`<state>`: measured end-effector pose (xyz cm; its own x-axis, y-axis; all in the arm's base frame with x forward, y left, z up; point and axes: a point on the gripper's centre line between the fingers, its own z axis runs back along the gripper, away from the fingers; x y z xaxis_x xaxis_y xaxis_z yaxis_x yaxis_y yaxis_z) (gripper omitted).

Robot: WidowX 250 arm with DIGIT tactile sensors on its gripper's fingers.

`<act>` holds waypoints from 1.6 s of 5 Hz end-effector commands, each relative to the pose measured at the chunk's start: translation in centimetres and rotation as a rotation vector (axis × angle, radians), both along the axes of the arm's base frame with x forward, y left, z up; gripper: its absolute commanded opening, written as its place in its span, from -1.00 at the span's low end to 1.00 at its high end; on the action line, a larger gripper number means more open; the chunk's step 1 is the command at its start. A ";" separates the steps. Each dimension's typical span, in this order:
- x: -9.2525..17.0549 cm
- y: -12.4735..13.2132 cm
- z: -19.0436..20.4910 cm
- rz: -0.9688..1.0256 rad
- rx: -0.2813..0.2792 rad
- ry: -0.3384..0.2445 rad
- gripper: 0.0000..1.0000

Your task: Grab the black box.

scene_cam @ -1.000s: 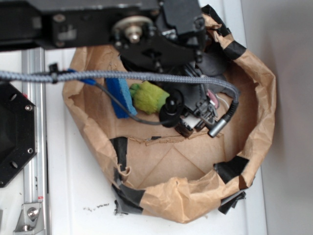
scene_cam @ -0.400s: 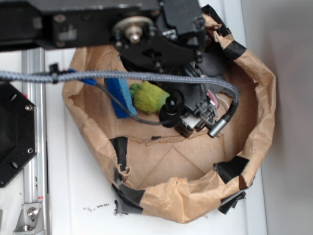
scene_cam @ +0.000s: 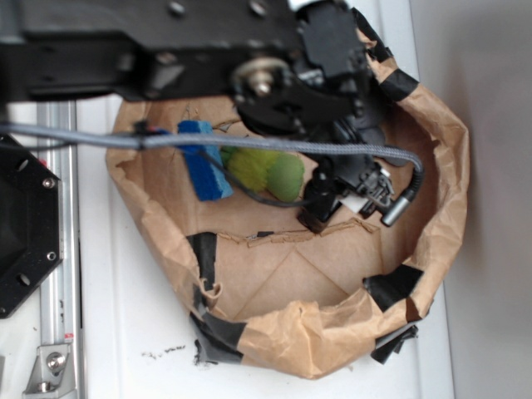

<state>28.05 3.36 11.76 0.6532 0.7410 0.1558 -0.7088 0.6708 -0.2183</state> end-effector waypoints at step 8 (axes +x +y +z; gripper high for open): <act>2.5 -5.0 -7.2 -0.319 -0.095 0.020 -1.00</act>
